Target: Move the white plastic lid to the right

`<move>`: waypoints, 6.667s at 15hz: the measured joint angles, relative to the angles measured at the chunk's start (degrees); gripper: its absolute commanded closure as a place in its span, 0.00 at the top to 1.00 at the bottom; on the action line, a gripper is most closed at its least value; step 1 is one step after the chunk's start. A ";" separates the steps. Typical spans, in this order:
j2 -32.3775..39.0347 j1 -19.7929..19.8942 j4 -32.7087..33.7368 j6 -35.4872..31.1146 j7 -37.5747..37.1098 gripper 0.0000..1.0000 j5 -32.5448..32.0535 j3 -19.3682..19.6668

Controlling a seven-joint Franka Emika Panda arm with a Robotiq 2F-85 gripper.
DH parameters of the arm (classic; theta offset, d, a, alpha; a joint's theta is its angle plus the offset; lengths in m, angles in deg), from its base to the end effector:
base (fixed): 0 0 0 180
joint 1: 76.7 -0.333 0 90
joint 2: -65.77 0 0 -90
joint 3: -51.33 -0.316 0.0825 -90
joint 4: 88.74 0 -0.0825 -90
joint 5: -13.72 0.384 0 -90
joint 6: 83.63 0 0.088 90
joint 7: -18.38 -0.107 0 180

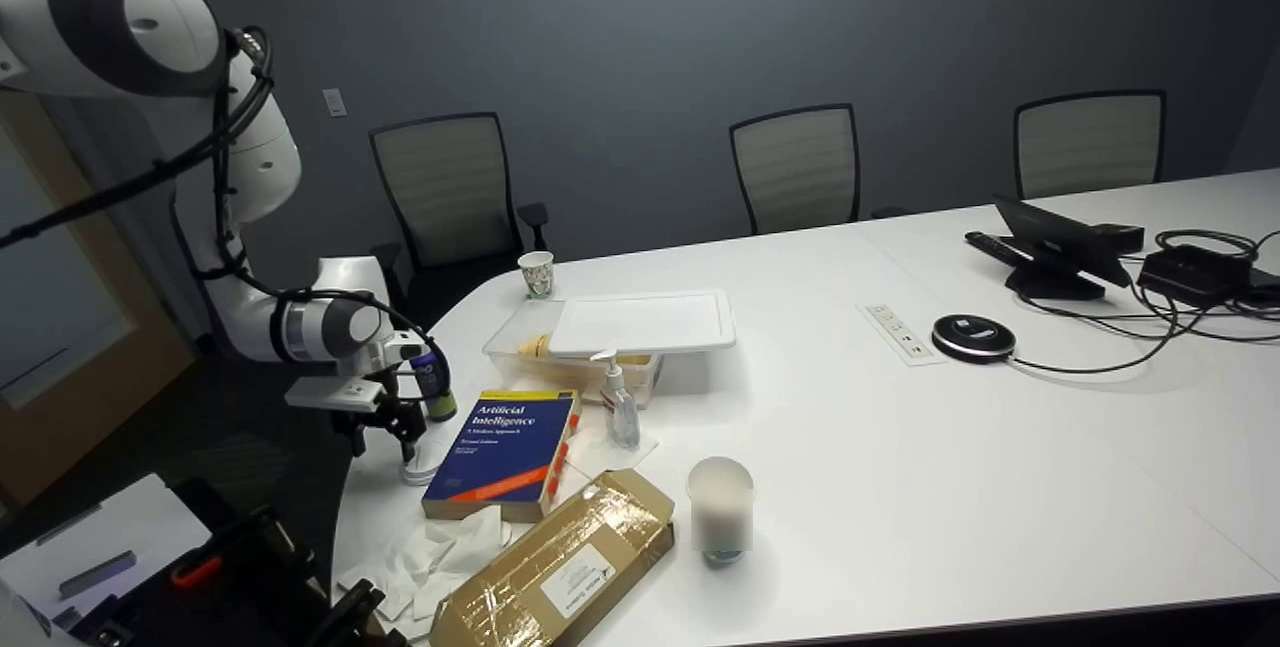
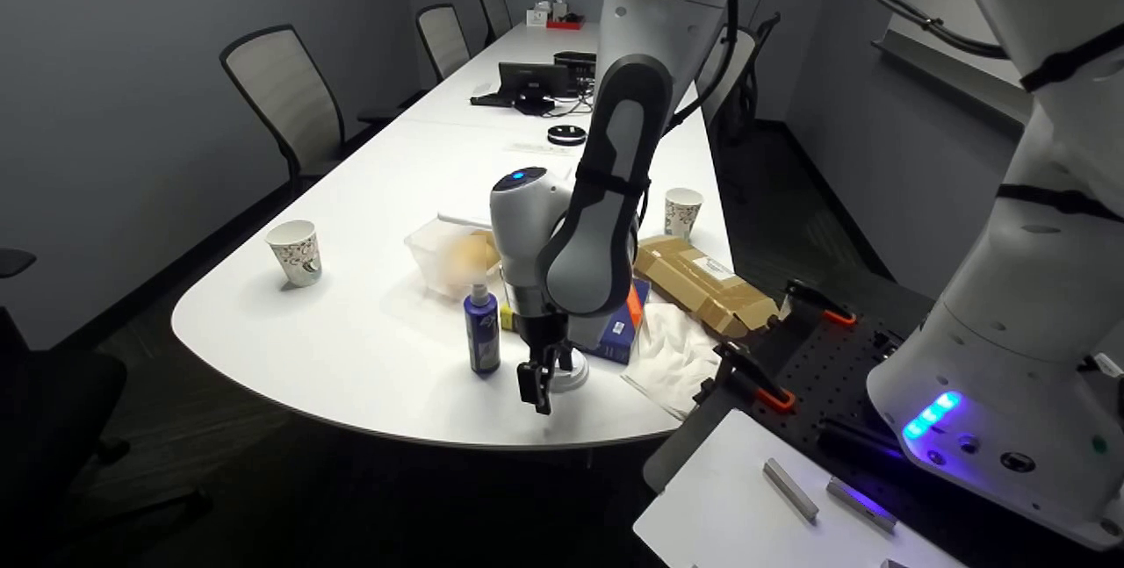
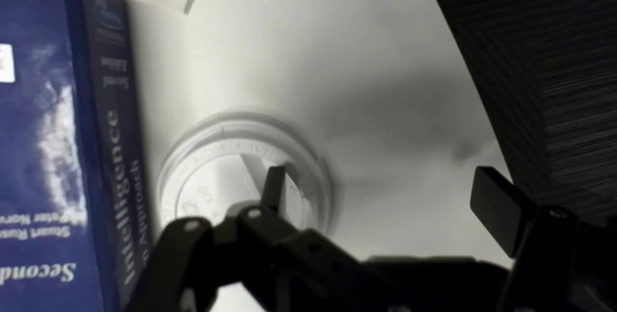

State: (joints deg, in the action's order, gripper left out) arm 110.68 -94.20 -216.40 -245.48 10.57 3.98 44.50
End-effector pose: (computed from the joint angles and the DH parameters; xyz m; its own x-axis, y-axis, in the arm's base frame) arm 0.4304 0.2155 0.0104 0.8942 0.4112 -0.1768 0.4115 -0.9107 -0.0367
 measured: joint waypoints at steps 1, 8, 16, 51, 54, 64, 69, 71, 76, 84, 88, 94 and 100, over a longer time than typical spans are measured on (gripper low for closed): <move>0.21 0.08 0.06 0.10 0.00 0.97 0.01 -0.17; 1.16 0.28 0.82 0.23 0.00 0.97 0.01 -0.41; 1.16 0.42 1.29 0.24 0.00 0.96 0.01 -0.07; 0.96 0.39 2.44 0.26 1.92 0.02 0.01 0.42; -3.09 0.39 -0.02 0.26 1.76 0.02 0.01 0.67; -19.19 2.24 -6.53 0.39 1.90 0.02 -1.63 11.02; -22.10 10.39 -5.58 1.77 4.82 0.02 -2.01 14.33; -22.68 14.19 -4.60 2.55 6.68 0.02 -1.81 14.42; -21.94 21.19 -0.33 3.72 10.77 0.02 -0.96 14.37; -9.38 30.92 10.95 3.70 19.90 0.02 6.38 9.31; -1.08 33.85 17.67 3.68 21.22 0.02 7.60 7.00; 8.16 34.67 27.41 3.76 21.22 0.02 7.63 6.49; 13.57 34.90 33.84 5.16 20.76 0.55 7.68 6.56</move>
State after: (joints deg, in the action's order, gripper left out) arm 124.25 -59.29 -182.56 -240.32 31.33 11.65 51.05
